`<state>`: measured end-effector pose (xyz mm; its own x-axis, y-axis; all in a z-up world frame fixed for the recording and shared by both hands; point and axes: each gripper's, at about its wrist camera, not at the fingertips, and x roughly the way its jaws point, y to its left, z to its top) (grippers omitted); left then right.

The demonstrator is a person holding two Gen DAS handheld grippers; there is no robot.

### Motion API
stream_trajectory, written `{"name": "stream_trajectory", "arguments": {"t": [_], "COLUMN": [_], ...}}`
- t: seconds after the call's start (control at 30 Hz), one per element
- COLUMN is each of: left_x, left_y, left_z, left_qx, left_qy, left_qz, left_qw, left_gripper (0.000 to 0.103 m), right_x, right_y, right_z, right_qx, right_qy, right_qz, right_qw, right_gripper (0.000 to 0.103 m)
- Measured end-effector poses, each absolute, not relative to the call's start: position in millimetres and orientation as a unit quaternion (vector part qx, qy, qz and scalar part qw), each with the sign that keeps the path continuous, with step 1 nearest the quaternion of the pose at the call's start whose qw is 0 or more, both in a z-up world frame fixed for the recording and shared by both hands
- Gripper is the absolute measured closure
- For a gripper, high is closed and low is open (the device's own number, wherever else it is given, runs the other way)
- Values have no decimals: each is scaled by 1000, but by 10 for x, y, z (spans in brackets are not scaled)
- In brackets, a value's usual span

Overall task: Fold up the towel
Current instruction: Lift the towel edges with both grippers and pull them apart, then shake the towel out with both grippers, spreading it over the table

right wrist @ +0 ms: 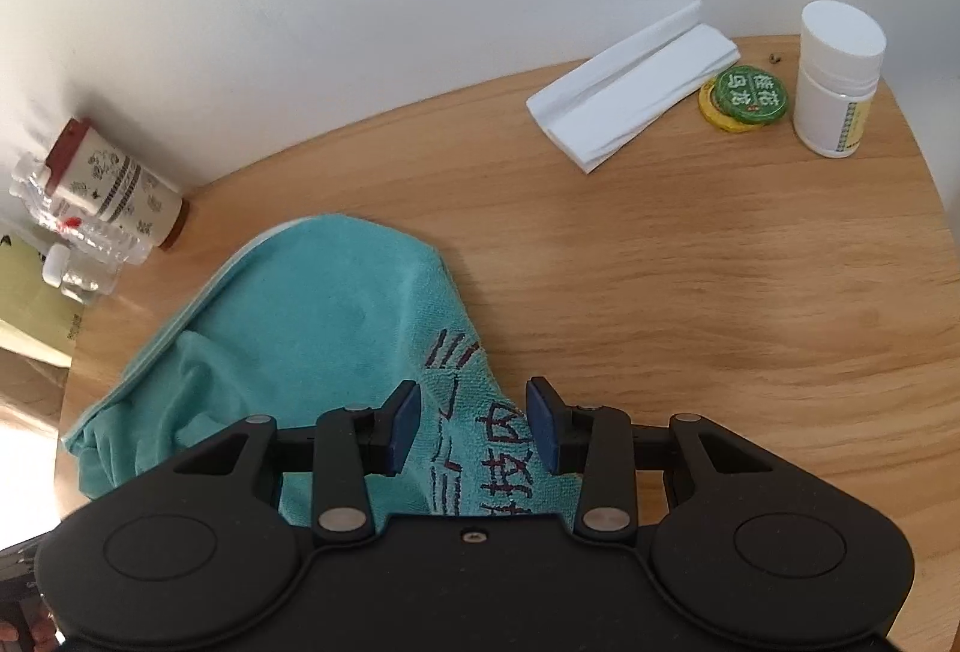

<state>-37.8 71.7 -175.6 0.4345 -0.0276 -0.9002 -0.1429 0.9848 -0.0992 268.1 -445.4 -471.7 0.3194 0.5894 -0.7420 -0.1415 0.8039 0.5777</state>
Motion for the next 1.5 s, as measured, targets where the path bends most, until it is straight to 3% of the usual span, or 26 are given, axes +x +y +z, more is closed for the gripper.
{"name": "stream_trajectory", "arguments": {"t": [0.07,0.13,0.17,0.2,0.27,0.3,0.33,0.43,0.77,0.97,1.1,1.17,1.27,1.5], "left_x": [-318,-293,-285,-285,-286,-288,-291,-306,-435,-394,-333,-307,-292,-289], "left_y": [661,620,594,571,530,519,508,506,1086,1469,1654,1670,1647,1599], "left_z": [-1835,-1886,-1904,-1903,-1904,-1901,-1898,-1883,-1803,-1675,-1626,-1618,-1619,-1719], "left_qx": [-79,-73,-68,-61,-44,-36,-27,4,74,99,105,102,97,101], "left_qy": [538,547,550,549,548,548,548,551,572,569,567,564,559,561], "left_qz": [38,38,36,34,27,29,30,39,91,118,124,117,106,86], "left_qw": [839,833,832,833,835,835,835,834,812,808,807,811,817,817], "left_gripper": [44,63,65,75,81,86,91,92,95,95,95,94,94,94], "right_x": [2715,2752,2751,2750,2746,2744,2741,2727,2462,2611,2727,2688,2408,1728], "right_y": [-4413,-4366,-4349,-4331,-4298,-4283,-4273,-4330,-4551,-4577,-4469,-4445,-4617,-4887], "right_z": [-4761,-4787,-4785,-4784,-4777,-4772,-4758,-4648,-3998,-4078,-4243,-4243,-4101,-4200], "right_qx": [206,200,196,191,179,171,163,155,116,102,82,59,64,89], "right_qy": [541,546,543,541,540,540,540,528,460,471,496,509,491,521], "right_qz": [235,238,242,247,254,257,256,234,133,91,83,77,72,48], "right_qw": [781,778,780,781,782,783,785,802,870,872,860,855,866,847], "right_gripper": [60,59,60,64,75,86,89,94,95,94,82,81,61,60]}}
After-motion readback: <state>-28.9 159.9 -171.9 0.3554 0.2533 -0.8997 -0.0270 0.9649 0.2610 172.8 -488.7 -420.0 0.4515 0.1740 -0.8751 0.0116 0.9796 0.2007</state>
